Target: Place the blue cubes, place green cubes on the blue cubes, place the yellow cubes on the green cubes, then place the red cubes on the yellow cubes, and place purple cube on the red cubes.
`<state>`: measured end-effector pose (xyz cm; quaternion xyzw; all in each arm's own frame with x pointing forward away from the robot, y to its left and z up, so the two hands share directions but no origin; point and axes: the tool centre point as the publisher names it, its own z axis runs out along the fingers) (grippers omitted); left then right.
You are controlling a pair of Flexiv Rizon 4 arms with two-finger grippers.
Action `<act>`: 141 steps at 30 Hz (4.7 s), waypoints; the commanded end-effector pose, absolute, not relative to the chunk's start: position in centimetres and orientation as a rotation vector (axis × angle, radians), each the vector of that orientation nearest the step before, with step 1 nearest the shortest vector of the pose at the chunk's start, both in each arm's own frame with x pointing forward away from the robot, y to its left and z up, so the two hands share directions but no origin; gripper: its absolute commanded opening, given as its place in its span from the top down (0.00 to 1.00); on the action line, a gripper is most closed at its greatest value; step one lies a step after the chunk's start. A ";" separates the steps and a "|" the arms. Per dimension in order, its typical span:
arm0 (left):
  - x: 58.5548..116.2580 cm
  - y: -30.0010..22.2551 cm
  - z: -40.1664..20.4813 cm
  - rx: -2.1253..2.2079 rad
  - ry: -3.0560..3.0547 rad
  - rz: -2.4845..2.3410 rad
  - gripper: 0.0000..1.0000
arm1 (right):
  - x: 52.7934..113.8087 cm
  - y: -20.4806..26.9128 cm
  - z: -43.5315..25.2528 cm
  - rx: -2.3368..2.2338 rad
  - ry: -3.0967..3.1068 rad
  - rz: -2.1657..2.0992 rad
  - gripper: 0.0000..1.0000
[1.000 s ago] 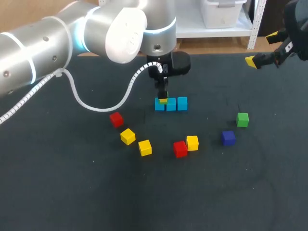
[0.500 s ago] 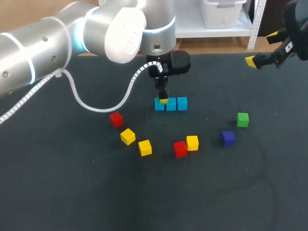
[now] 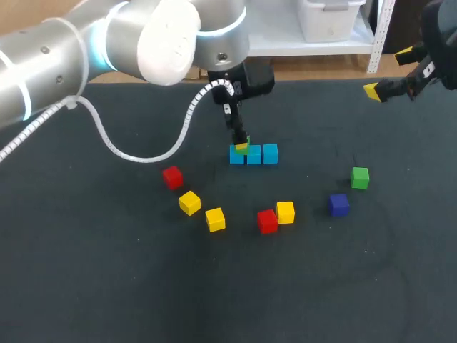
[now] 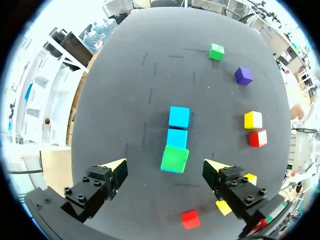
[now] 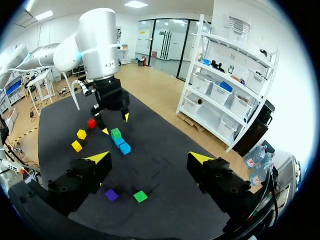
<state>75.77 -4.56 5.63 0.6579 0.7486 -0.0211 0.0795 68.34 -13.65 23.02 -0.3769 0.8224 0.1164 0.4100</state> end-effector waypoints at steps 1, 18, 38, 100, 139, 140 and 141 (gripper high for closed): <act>74.9 -3.8 5.7 1.938 2.221 -0.059 0.00 | 68.1 -13.5 22.9 -0.935 2.068 0.273 0.00; 74.6 5.6 12.3 1.331 2.247 -0.108 0.00 | 68.1 -13.5 22.9 -0.935 2.068 0.273 0.00; 74.4 16.4 15.0 0.769 2.238 -0.116 0.00 | 68.1 -13.5 22.9 -0.935 2.068 0.273 0.00; 74.3 20.6 16.1 0.555 2.203 -0.075 0.00 | 64.5 -14.6 9.1 -2.059 2.197 0.302 0.00; 74.3 20.6 16.1 0.555 2.203 -0.075 0.00 | 66.1 -15.4 -0.1 -2.221 2.361 0.296 0.59; 74.3 20.6 16.1 0.555 2.203 -0.075 0.00 | 66.1 -15.5 -0.1 -2.221 2.361 0.285 0.63; 74.3 20.6 16.1 0.555 2.203 -0.075 0.00 | 66.0 -15.5 -0.2 -2.220 2.362 0.271 0.72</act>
